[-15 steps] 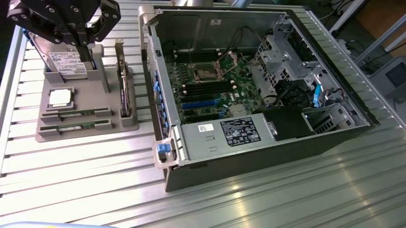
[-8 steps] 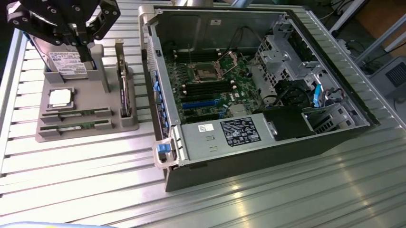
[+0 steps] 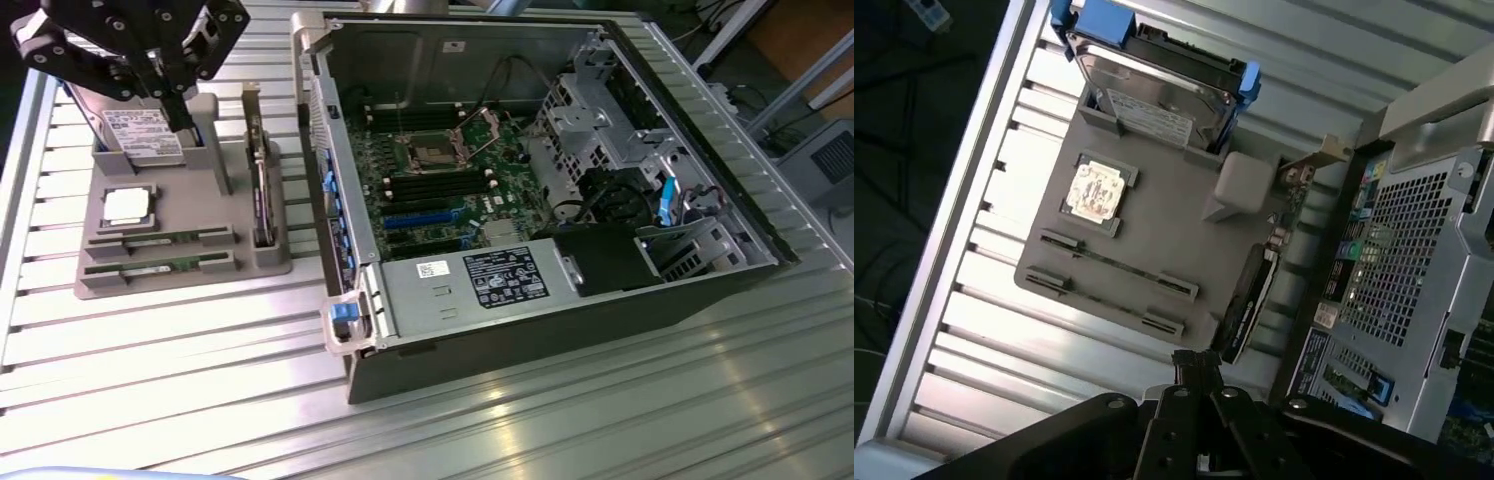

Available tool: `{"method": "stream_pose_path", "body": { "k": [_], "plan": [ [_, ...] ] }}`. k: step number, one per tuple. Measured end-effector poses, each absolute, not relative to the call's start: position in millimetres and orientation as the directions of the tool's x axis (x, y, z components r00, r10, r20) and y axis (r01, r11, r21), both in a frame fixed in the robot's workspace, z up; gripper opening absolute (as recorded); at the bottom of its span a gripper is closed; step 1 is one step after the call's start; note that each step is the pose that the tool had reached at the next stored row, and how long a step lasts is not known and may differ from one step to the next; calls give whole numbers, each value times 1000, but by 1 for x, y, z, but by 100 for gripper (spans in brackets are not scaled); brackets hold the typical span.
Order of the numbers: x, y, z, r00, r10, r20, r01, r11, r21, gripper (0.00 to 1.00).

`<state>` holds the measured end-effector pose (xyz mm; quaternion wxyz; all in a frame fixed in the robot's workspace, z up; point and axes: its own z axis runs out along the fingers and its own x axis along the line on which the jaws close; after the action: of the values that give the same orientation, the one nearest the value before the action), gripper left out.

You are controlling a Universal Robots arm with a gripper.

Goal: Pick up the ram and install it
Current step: 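Pick up the ram and move it above insertion slot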

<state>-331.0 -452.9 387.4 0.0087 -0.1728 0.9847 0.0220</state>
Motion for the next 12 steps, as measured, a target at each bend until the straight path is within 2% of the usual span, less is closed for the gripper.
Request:
{"method": "stream_pose_path", "body": {
  "k": [12],
  "plan": [
    [-331,-453,387,-864,-503,-24,-503,863,40,10]
  ]
}}
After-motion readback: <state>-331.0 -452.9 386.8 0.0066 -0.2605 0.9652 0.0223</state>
